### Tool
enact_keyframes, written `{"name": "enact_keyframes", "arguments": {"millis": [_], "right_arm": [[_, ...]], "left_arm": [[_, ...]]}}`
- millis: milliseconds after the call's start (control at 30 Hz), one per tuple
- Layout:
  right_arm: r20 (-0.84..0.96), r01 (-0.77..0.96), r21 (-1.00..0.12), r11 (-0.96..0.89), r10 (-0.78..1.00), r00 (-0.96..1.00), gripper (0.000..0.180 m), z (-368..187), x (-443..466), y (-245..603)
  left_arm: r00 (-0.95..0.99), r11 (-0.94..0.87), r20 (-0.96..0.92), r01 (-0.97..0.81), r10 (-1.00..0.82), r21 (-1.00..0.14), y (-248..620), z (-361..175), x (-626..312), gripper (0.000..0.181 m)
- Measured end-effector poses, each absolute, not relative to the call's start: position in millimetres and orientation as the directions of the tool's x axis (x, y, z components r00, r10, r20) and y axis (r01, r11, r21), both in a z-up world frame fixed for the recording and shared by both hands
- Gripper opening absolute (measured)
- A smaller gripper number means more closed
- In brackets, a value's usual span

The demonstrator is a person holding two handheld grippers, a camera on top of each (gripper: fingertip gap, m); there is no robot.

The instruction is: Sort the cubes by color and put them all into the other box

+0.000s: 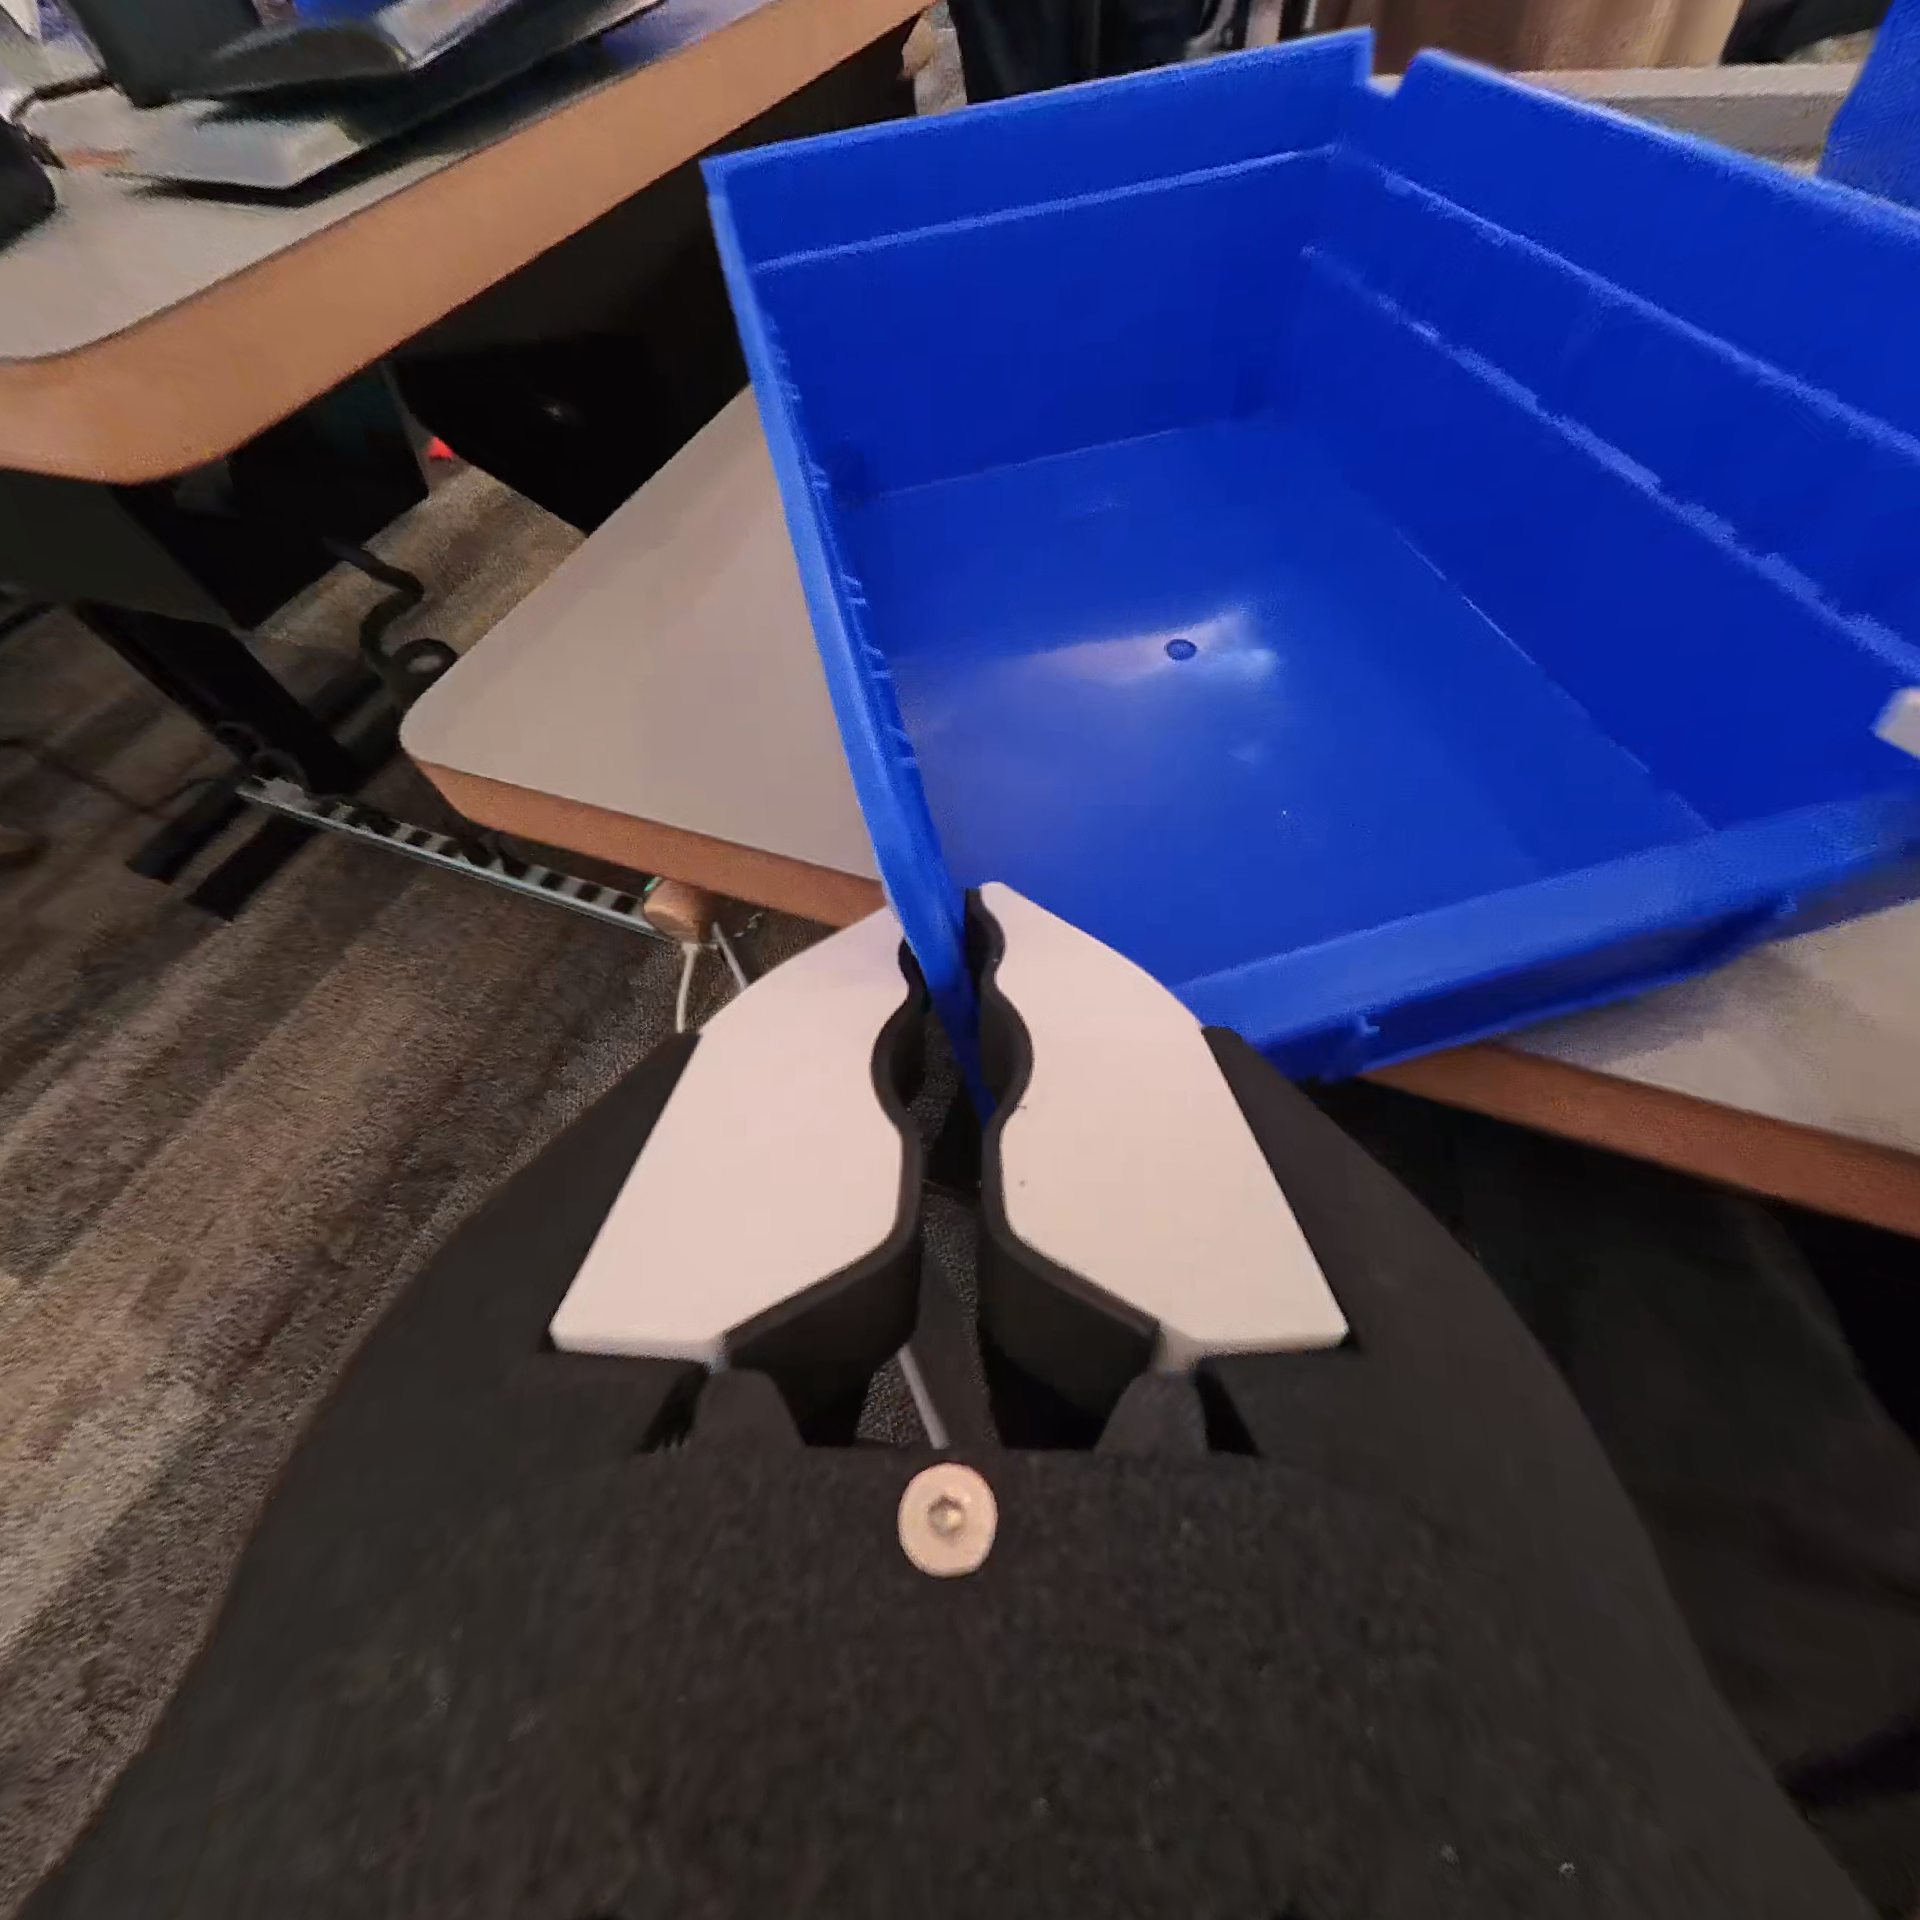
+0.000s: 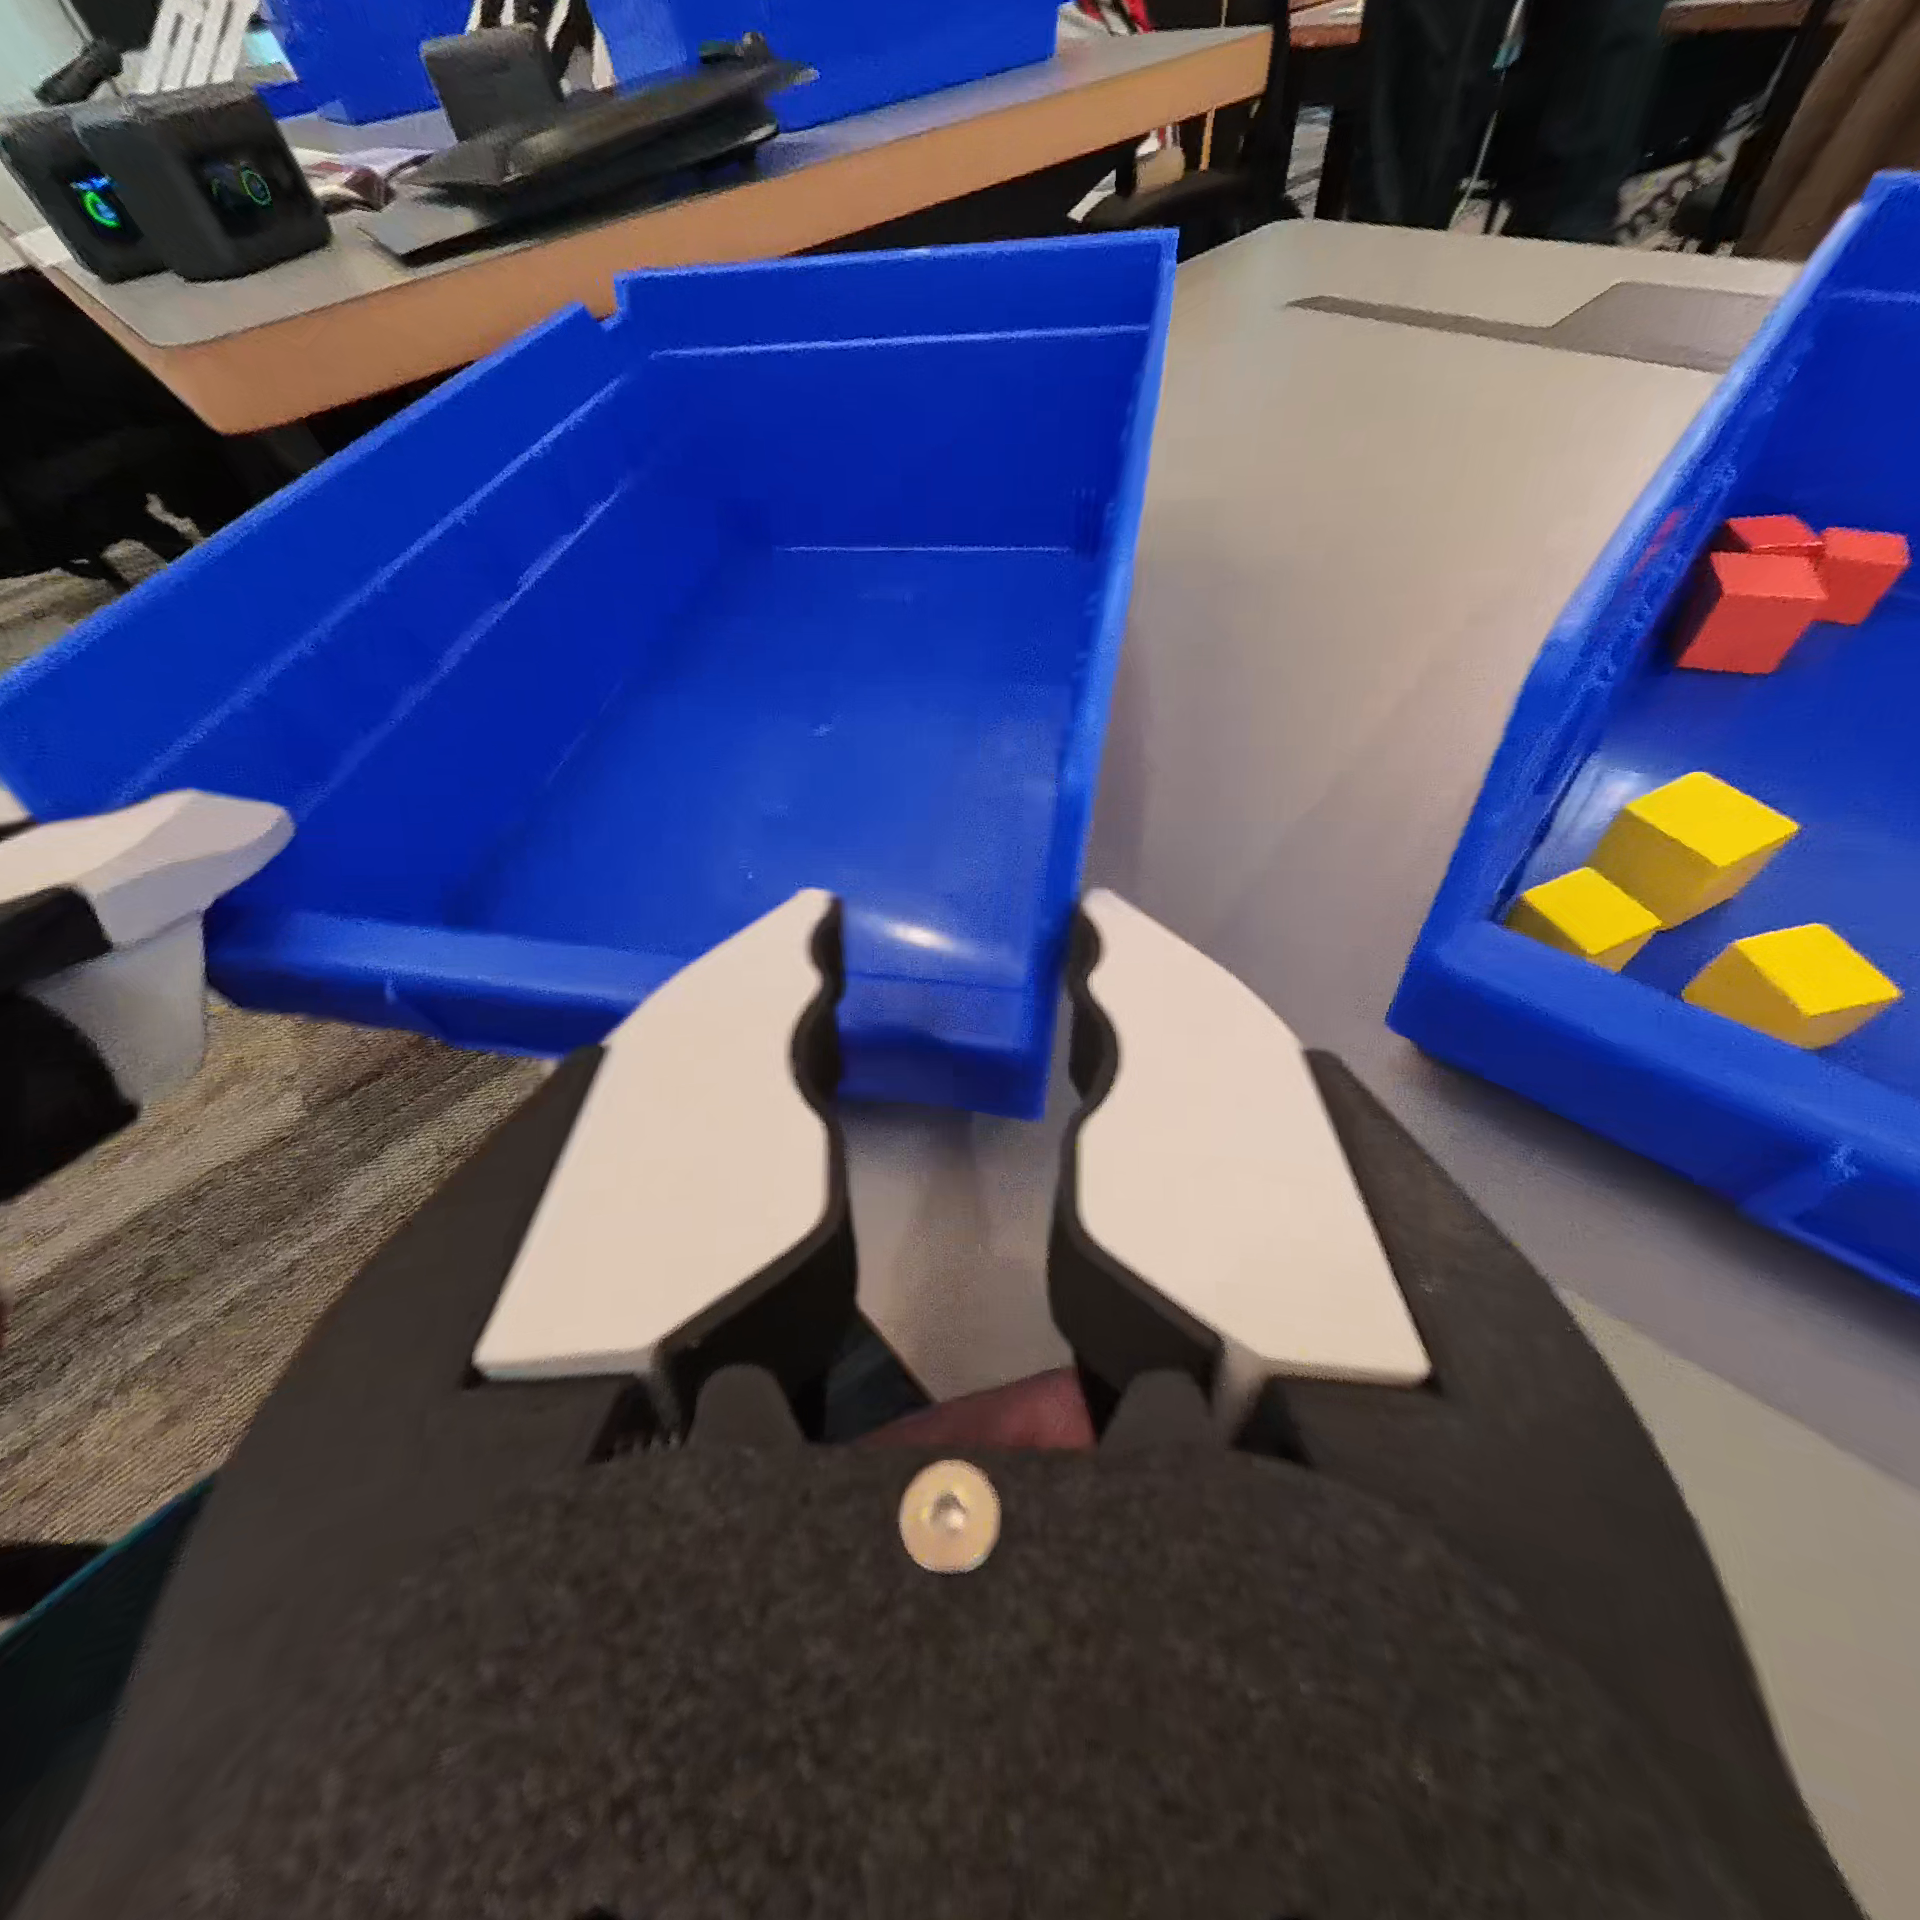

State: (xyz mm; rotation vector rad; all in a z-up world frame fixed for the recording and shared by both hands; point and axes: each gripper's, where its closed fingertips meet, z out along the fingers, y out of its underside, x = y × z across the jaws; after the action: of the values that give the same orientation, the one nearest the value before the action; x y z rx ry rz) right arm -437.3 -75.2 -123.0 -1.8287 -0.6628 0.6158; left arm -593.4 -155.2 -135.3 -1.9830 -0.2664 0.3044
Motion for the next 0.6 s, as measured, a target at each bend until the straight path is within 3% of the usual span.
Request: {"name": "enact_keyframes", "arguments": {"millis": [33, 67, 133, 167, 267, 367, 600], "right_arm": [[-0.082, 0.154, -0.947, -0.283, 0.673, 0.735, 0.049, -122, -436, -75], [-0.049, 0.161, -0.952, -0.26, 0.65, 0.758, 0.045, -121, -433, -71], [-0.021, 0.164, -0.954, -0.25, 0.602, 0.798, 0.008, -120, -422, -60], [-0.028, 0.167, -0.955, -0.245, 0.636, 0.771, 0.005, -120, -423, -58], [-0.076, 0.202, -0.924, -0.325, 0.673, 0.736, 0.004, -135, -430, -53], [-0.043, 0.191, -0.941, -0.278, 0.661, 0.749, 0.002, -124, -426, -49], [-0.063, -0.004, -0.996, -0.094, 0.634, 0.771, 0.002, -20, -381, -62]], "left_arm": [[0.942, -0.415, -0.114, 0.029, 0.316, -0.91, -158, -135, -588, 0.006], [0.938, -0.418, -0.135, 0.011, 0.319, -0.909, -161, -135, -585, 0.006], [0.935, -0.413, -0.137, 0.011, 0.327, -0.911, -165, -135, -584, 0.006], [0.937, -0.41, -0.128, 0.018, 0.326, -0.912, -166, -134, -584, 0.006], [0.928, -0.411, -0.16, -0.007, 0.338, -0.912, -165, -132, -584, 0.006], [0.922, -0.363, -0.175, -0.04, 0.347, -0.931, -167, -114, -577, 0.006], [0.929, -0.127, -0.187, -0.154, 0.319, -0.98, -170, -5, -533, 0.006]]}}
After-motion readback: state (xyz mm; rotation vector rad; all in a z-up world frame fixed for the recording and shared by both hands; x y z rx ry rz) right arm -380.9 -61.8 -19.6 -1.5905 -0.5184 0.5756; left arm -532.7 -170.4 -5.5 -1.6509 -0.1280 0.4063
